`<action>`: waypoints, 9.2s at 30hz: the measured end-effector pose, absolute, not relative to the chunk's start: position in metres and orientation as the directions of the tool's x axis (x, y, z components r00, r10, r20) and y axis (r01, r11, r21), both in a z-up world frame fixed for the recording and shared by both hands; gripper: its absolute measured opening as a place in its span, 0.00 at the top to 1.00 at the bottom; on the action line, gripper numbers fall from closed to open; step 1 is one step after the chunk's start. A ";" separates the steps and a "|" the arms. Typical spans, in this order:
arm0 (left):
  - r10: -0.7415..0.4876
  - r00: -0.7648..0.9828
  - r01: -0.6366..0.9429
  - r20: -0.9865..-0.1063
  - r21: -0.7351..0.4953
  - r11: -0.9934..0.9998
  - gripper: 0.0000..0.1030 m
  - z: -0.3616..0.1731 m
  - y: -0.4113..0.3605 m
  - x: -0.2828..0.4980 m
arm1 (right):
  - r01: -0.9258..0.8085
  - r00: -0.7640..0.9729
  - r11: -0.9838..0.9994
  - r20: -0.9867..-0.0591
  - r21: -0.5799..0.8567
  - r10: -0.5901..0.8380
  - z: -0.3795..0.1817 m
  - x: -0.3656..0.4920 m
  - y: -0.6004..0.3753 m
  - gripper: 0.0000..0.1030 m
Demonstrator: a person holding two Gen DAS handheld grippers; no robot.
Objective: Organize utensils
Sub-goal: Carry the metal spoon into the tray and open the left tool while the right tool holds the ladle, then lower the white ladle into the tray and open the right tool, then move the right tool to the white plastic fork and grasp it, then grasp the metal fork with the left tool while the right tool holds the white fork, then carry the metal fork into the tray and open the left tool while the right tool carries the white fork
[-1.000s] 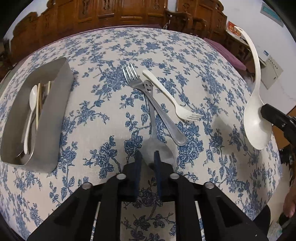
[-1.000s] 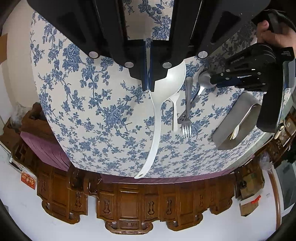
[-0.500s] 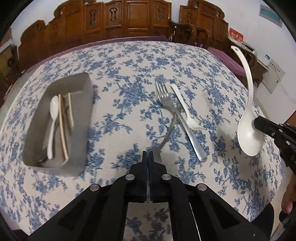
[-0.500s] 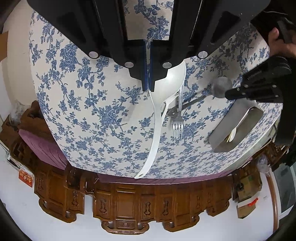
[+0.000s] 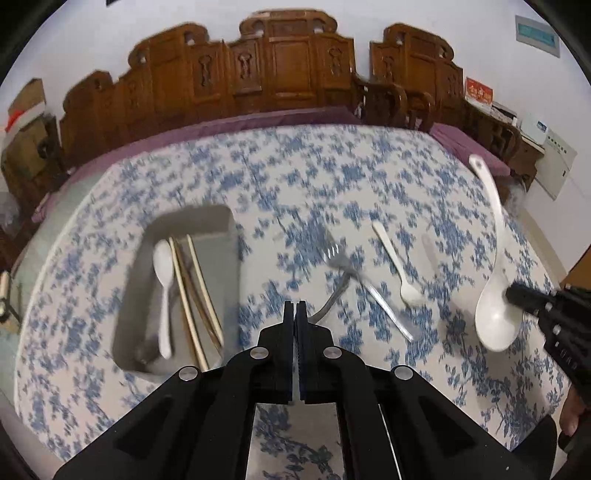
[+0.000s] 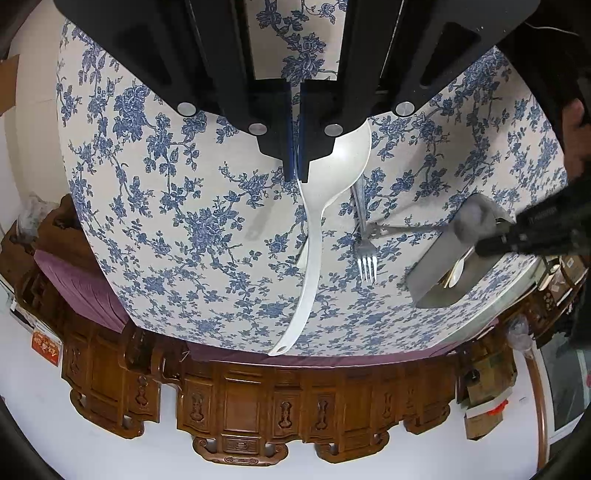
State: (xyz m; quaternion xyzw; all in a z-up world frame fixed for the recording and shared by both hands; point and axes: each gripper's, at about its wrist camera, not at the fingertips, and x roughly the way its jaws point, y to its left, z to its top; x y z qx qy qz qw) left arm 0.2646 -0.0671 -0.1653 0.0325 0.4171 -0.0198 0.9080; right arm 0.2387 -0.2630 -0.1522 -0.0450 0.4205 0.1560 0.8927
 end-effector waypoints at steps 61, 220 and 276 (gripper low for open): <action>0.087 0.643 -0.118 -0.761 0.014 0.993 0.99 -0.193 0.073 0.297 | -0.500 0.513 0.862 -0.775 0.082 0.370 -0.142 0.269 -0.097 0.97; -0.077 0.499 0.168 -0.863 0.009 0.986 0.10 -0.238 -0.130 0.355 | -0.261 0.512 0.964 -0.837 0.060 0.191 -0.179 0.255 -0.305 0.94; -0.087 0.570 0.218 -0.817 0.049 0.975 0.94 -0.177 -0.094 0.305 | -0.386 0.520 0.919 -0.804 0.082 0.290 -0.153 0.233 -0.255 0.93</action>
